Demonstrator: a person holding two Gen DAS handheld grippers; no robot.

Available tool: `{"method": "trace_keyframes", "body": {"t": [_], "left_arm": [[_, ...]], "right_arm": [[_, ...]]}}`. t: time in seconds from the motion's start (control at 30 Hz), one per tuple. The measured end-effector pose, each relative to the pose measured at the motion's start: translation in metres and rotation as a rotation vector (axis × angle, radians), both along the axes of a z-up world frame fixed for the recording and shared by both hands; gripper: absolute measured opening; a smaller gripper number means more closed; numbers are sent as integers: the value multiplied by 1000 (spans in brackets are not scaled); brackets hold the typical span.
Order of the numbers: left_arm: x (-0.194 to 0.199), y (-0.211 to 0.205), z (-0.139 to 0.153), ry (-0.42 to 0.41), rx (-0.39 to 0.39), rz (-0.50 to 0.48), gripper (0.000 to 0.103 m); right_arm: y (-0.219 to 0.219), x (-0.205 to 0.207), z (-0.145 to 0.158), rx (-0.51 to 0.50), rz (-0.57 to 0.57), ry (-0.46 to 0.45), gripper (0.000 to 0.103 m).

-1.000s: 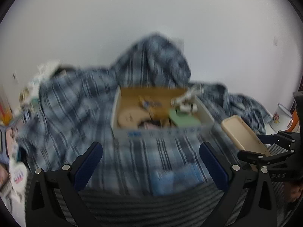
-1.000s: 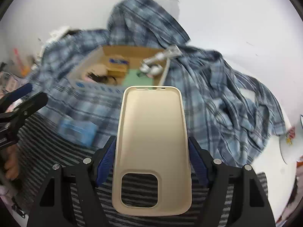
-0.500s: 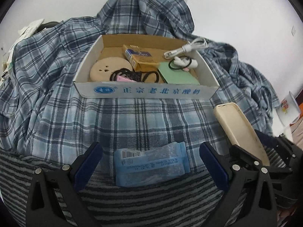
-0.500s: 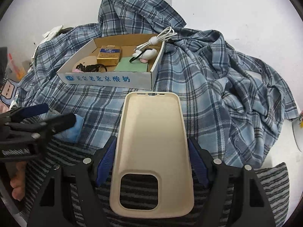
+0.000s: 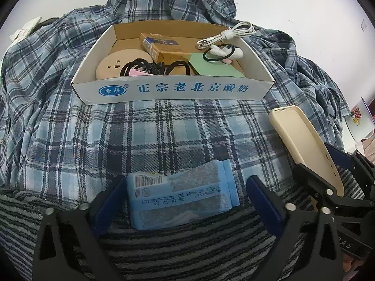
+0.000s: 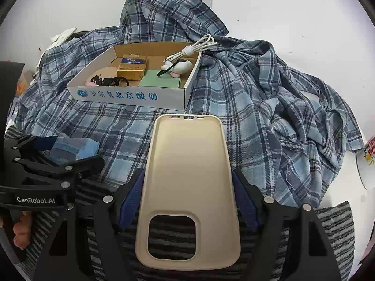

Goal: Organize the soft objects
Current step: 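Grasp the blue wipes packet with the left tool while the right tool holds the case, then carry packet and case over the box, lower packet and open left tool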

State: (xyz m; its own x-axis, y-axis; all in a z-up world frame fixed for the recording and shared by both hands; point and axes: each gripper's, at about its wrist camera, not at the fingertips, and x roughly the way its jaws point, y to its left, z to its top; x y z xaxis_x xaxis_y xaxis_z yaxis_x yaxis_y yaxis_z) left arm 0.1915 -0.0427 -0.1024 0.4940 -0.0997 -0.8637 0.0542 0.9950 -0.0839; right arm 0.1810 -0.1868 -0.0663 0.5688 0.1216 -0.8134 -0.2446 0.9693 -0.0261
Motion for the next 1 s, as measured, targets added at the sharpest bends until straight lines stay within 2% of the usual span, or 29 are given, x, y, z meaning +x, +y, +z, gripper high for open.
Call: {"method": "trace_keyframes", "body": {"t": [0.1, 0.23, 0.4, 0.5, 0.63, 0.77, 0.87, 1.0], "left_arm": [[-5, 1, 3, -33, 2, 3, 77], [-15, 5, 14, -103, -15, -11, 72], [-48, 2, 44, -324, -19, -65, 72], [-71, 1, 61, -469, 11, -79, 72], [-92, 1, 74, -597, 11, -89, 72], [-102, -2, 81, -658, 20, -98, 72], [-107, -5, 87, -658, 68, -69, 72], [-120, -2, 101, -682, 63, -78, 72]], "right_arm": [[1, -2, 1, -11, -3, -17, 72], [2, -12, 10, -18, -4, -99, 72], [-2, -25, 24, 28, 7, -194, 72], [-9, -42, 38, 50, -17, -310, 72], [-11, -59, 50, 68, -14, -421, 72], [-9, -70, 56, 66, -3, -486, 72], [-6, -72, 60, 60, -4, -509, 72], [-7, -81, 76, 96, -43, -557, 72]]}}
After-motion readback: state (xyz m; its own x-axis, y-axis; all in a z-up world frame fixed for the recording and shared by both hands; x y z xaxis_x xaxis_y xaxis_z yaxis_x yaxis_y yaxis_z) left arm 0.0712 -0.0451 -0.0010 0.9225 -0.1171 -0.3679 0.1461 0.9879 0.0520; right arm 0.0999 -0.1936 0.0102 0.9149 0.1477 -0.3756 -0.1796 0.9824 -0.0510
